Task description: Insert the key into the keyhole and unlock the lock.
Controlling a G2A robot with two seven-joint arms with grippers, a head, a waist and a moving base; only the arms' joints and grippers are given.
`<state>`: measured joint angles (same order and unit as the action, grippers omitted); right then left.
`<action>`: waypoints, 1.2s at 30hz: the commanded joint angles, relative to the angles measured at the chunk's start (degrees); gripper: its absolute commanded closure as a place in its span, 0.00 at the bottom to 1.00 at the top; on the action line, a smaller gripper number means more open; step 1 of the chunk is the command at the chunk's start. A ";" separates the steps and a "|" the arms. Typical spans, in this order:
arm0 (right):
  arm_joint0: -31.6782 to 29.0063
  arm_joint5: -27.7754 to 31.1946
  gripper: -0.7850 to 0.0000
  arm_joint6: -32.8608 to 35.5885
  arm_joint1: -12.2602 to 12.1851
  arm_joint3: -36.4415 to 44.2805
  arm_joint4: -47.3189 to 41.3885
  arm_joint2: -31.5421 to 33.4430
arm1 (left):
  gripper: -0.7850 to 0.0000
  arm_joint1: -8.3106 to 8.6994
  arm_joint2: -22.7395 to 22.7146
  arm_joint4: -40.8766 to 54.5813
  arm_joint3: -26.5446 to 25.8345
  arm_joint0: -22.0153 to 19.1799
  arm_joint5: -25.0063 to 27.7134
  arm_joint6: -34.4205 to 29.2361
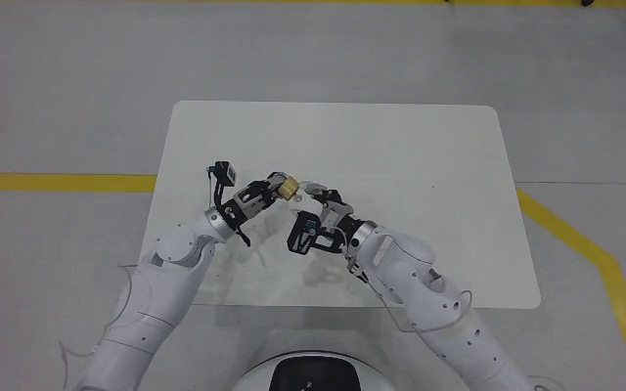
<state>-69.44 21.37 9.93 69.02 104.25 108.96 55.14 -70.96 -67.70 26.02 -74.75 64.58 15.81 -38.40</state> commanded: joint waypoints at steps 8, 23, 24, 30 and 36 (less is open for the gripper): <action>0.13 -0.71 0.98 0.43 0.40 -0.61 1.09 -0.72 | 1.00 -0.05 -0.16 -0.41 -0.20 0.07 -0.19 -0.06; 1.05 3.23 1.00 -3.91 0.97 -4.76 -11.89 2.35 | 1.00 0.00 -0.37 -2.61 -1.06 0.57 1.50 -0.74; 1.08 3.94 1.00 -4.54 0.95 -5.26 -13.47 2.92 | 1.00 0.00 -0.38 -2.73 -1.17 0.64 1.72 -0.78; 1.28 8.52 1.00 -7.44 0.72 -7.99 -21.68 5.93 | 1.00 0.03 -0.46 -3.53 -1.54 0.89 2.65 -0.91; 1.50 12.42 1.00 -8.35 0.49 -9.82 -26.79 7.64 | 1.00 0.03 -0.50 -4.07 -1.58 0.85 2.84 -1.08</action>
<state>-68.06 33.15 1.56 69.55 94.71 82.83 62.54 -70.94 -68.19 22.13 -76.32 65.46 18.59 -39.47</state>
